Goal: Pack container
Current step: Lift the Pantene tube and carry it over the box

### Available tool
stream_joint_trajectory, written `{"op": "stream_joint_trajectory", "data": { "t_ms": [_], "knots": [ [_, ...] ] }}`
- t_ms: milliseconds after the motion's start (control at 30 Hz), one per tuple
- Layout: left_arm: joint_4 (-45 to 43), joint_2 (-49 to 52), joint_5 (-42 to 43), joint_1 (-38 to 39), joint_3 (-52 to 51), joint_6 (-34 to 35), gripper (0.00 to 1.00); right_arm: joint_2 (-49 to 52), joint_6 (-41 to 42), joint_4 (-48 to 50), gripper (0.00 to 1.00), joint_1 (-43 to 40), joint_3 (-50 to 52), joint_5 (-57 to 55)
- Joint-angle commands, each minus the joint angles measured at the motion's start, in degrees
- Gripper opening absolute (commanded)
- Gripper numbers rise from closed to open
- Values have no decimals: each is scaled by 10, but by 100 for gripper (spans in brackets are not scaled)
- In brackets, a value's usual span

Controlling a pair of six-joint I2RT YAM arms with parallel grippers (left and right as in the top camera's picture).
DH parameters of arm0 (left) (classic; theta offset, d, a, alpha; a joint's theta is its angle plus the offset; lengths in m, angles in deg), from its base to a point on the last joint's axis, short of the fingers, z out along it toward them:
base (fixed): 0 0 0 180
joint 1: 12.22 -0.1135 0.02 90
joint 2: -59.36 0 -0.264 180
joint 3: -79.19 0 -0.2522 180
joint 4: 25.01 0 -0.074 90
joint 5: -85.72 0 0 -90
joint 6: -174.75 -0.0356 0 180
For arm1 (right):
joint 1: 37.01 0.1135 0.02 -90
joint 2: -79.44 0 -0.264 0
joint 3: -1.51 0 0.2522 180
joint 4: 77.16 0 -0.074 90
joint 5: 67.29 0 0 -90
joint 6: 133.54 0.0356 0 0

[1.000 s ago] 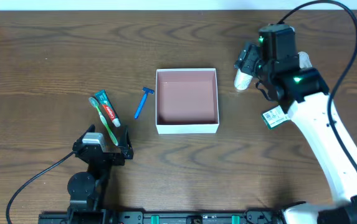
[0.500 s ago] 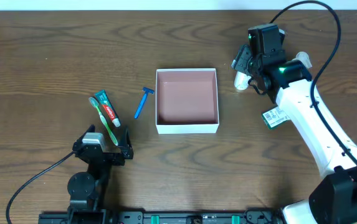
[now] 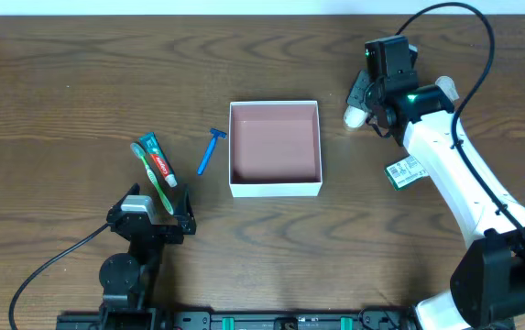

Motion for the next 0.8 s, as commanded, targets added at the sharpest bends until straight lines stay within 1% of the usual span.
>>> {"op": "stream_joint_trajectory", "data": {
  "t_ms": [0, 167, 400, 500, 600, 767],
  "knots": [
    [21, 0, 7, -2, -9, -4, 98, -9, -56, -7, 1, -3, -7, 9],
    [21, 0, 7, -2, -9, -4, 98, -49, -109, -22, 2, -3, -8, 26],
    [21, 0, 7, -2, -9, -4, 98, -151, -158, -55, 2, -2, -8, 18],
    [21, 0, 7, -2, -9, -4, 98, -194, -187, -60, 1, 7, -8, 49],
    [21, 0, 7, -2, -9, -4, 98, -230, -208, -57, 1, 33, -8, 69],
    [21, 0, 7, -2, -9, -4, 98, -250, -220, -35, 1, 120, -8, 71]
  ]
}}
